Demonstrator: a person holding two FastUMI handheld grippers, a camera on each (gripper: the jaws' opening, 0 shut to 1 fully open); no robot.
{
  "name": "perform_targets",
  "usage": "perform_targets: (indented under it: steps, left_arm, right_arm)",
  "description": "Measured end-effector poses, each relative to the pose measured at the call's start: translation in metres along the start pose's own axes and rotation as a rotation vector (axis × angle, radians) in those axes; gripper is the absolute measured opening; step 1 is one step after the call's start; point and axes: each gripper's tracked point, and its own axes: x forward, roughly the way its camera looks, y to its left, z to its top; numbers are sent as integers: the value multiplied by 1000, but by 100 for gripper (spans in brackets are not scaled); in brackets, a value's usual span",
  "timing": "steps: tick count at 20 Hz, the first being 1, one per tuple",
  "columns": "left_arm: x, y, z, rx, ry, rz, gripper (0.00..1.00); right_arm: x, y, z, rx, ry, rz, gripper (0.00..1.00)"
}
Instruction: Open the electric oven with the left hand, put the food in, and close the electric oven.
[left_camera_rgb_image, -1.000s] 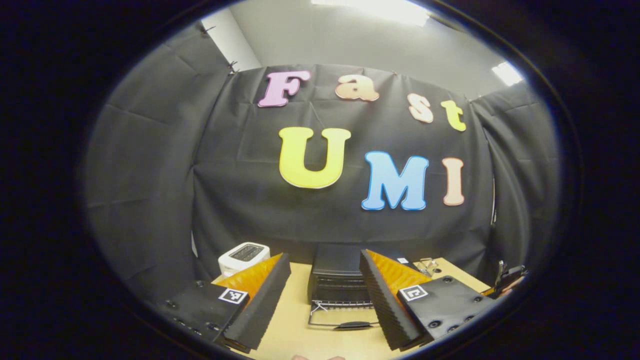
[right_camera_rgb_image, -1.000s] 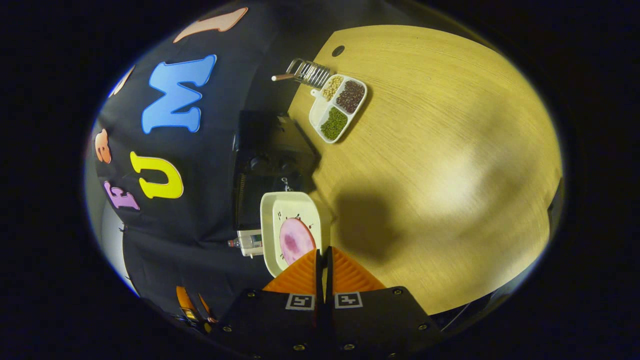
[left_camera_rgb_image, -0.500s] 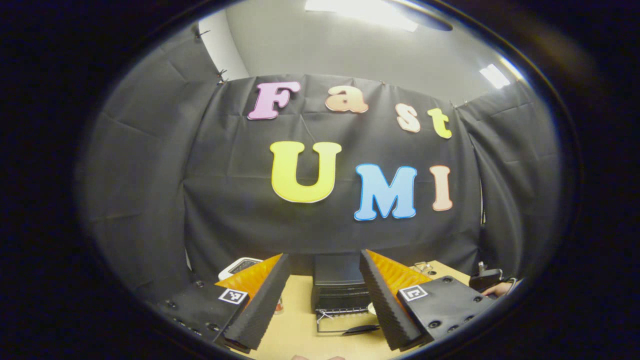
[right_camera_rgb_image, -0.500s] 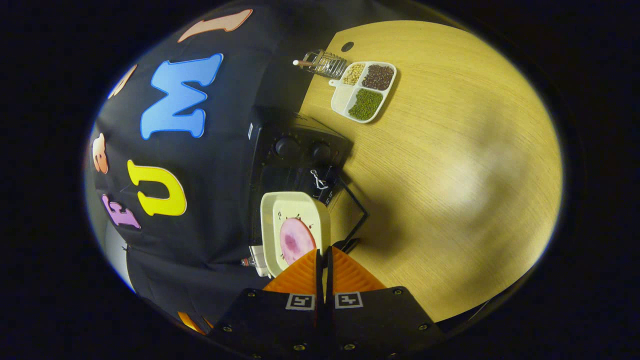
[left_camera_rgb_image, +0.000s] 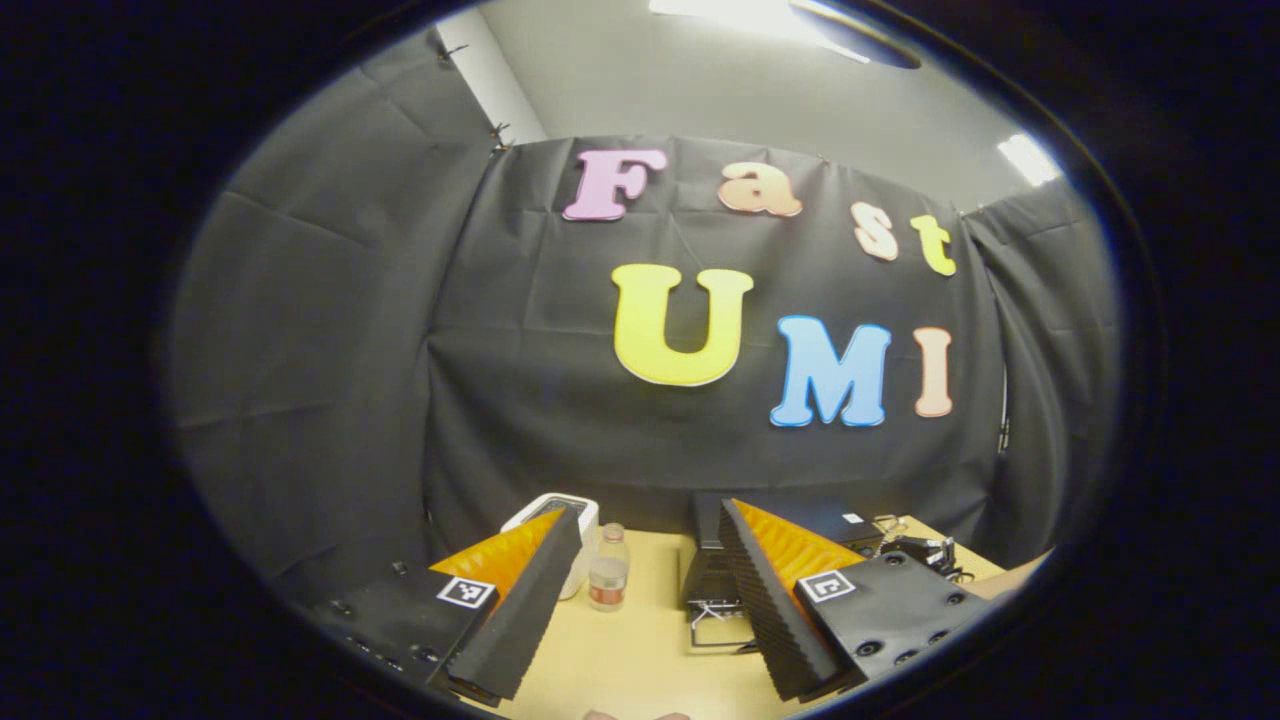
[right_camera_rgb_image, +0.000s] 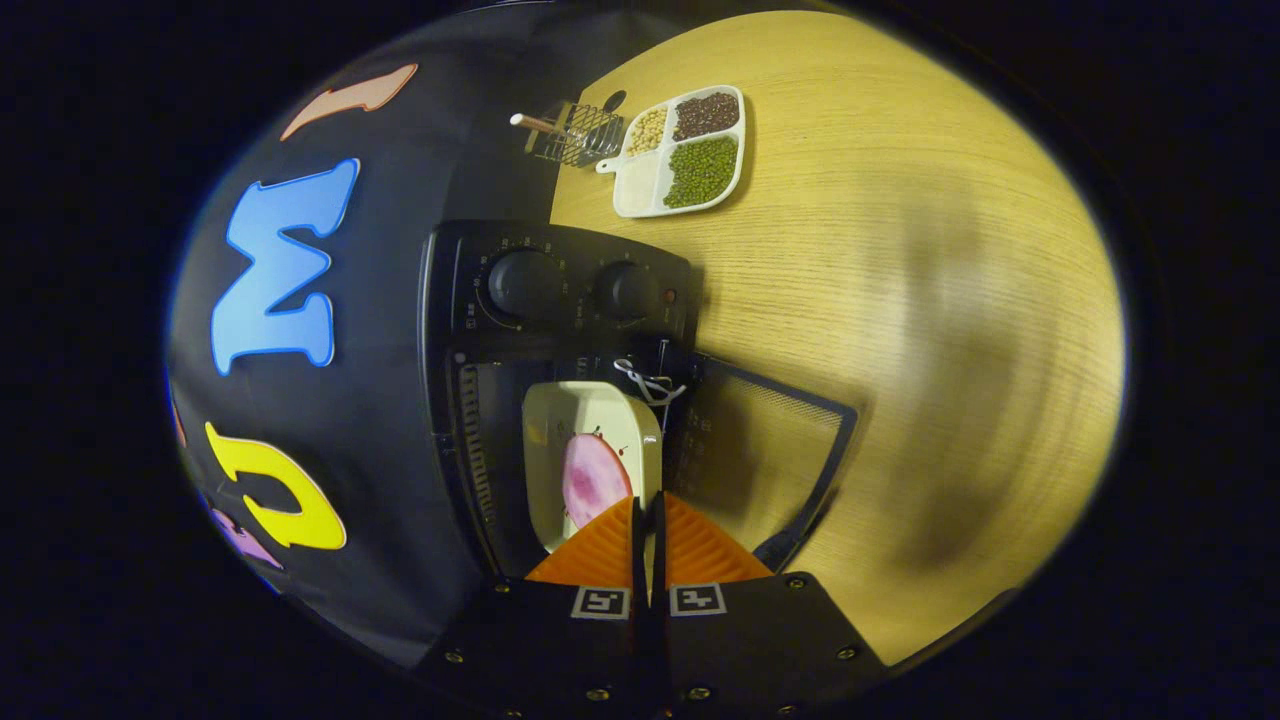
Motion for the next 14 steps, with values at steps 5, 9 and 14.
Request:
perform_targets:
  steps: [5, 9, 14]
  left_arm:
    - [-6, 36, -11, -7, 34, 74, 99]
    - [-8, 52, -19, -8, 52, 116, 99]
    - [-5, 58, -18, 0, 59, 136, 99]
  right_arm:
    - [42, 28, 0, 44, -124, 23, 1]
    - [73, 42, -16, 27, -133, 25, 1]
    - [94, 52, -20, 74, -161, 36, 1]
